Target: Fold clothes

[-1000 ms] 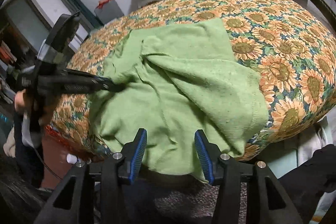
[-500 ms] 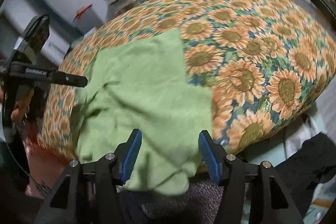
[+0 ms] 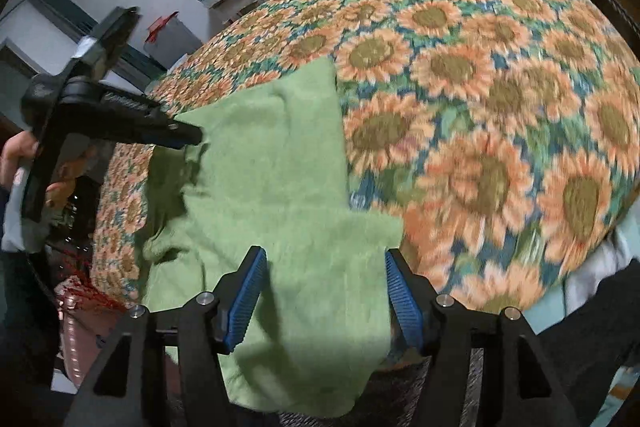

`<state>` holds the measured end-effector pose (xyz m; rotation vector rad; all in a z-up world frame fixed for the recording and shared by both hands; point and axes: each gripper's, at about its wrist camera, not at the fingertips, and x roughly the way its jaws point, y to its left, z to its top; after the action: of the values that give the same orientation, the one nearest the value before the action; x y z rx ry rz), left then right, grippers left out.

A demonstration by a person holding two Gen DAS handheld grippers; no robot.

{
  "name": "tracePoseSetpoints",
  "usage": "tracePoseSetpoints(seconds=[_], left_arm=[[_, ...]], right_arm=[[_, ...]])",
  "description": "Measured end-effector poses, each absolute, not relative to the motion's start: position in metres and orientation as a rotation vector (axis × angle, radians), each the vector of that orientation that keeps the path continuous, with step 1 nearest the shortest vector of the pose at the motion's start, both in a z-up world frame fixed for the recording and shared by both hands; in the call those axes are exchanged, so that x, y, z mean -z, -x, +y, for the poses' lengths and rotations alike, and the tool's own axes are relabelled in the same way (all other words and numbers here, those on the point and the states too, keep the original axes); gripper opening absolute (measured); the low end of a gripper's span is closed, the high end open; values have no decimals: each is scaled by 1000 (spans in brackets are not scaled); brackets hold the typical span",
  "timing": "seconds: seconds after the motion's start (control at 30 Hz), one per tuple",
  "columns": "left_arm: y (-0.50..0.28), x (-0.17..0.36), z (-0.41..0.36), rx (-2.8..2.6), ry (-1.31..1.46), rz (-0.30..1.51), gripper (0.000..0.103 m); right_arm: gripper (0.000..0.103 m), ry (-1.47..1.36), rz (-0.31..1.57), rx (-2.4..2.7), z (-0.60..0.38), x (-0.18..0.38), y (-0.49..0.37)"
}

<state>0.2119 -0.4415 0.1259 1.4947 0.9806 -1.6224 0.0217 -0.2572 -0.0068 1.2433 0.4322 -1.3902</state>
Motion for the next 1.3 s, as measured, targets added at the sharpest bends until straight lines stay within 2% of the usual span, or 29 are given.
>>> tracePoseSetpoints(seconds=[0.07,0.13,0.17,0.2,0.23,0.27,0.37,0.63,0.83,0.93,1.0,1.03,1.17,1.3], left_arm=[[-210,-115,-444,1613,-1531,963,64],[-210,-101,-445,1618,-1553,995,56],[-210,-98,-445,1629,-1549,991,44],[-210,-103,-443,1654,-1525,950,13],[-209,-109,-440,1697,-1517,932,7],[-209,-114,-438,1734,-1508,914,7],[-213,-130,-443,1780,-1459,906,7],[-227,-141,-475,1792,-1338,1004,7],[-231,-127,-491,1788,-1302,1013,7],[-242,-120,-498,1784,-1299,1016,7],[-241,-118,-504,1783,-1306,1014,7],[-245,-116,-509,1778,-1310,1012,7],[-257,-114,-518,1777,-1301,1001,7],[-252,-109,-526,1739,-1328,934,7]], right_arm=[[66,-1251,474,1387,-269,11,-22],[67,-1260,517,1381,-279,16,-27],[61,-1249,543,1391,-282,16,-29],[53,-1223,570,1404,-283,14,-32],[25,-1208,581,1406,-282,11,-34],[9,-1206,575,1400,-281,9,-36],[3,-1122,595,1415,-272,-9,-53],[3,-933,548,1222,-246,-66,-135],[2,-1057,689,974,-260,-4,-200],[14,-1055,691,1061,-265,-15,-181],[30,-1043,688,1133,-269,-26,-165],[42,-1037,686,1168,-270,-32,-157],[49,-1008,676,1311,-277,-54,-125],[48,-1021,685,1411,-293,-56,-100]])
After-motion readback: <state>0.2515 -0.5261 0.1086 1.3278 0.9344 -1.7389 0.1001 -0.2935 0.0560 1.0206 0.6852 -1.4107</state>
